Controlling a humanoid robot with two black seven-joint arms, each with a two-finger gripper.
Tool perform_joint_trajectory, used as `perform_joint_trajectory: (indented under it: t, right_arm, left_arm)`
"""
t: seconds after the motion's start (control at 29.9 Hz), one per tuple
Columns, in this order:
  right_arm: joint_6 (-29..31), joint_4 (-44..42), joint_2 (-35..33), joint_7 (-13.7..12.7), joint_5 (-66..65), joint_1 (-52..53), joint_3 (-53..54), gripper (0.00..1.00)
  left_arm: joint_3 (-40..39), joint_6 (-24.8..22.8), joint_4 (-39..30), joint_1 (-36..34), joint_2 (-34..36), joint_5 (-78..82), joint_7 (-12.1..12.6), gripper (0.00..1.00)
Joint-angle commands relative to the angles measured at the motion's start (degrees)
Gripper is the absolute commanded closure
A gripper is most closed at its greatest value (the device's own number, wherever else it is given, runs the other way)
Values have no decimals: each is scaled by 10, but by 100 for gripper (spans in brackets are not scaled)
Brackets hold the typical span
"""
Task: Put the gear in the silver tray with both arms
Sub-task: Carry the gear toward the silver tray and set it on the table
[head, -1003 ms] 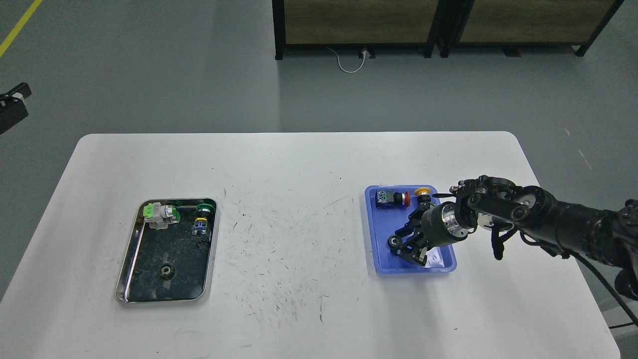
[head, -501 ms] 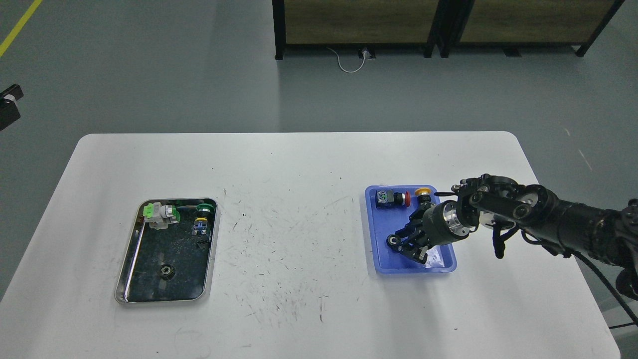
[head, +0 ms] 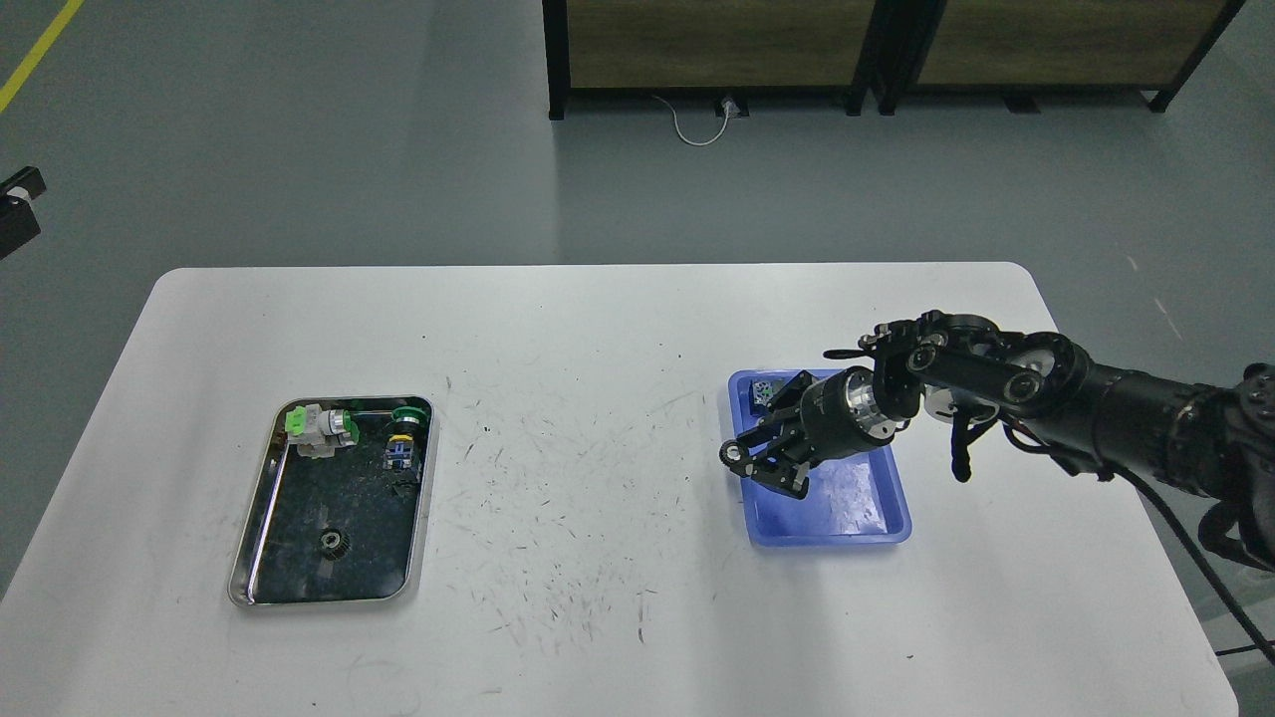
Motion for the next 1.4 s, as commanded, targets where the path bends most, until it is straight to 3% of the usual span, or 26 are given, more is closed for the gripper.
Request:
perform_joint_trajectory:
  t: [0.0,0.13,0.5,1.04,1.37]
  right_arm:
    - [0,-12,71,0,1,9,-12,92]
    - [0,-39,143,1,2,13,-41,92]
    - [0,-87,143,8,-4,13,-60,91]
    - [-6,-123,143,47,3,12,-12,91]
    - [-12,-122,143,49,10,-25,-11,91]
  left_arm:
    - [0,1,0,-2,-3,0,0,7]
    - [0,1,-1,-5,-3,0,1,7]
    - [2,0,-3,0,-5,0,5,7]
    - [0,0,-2,-2,2,-1,5,7]
    - [0,2,-2,-1,1,-3,6,7]
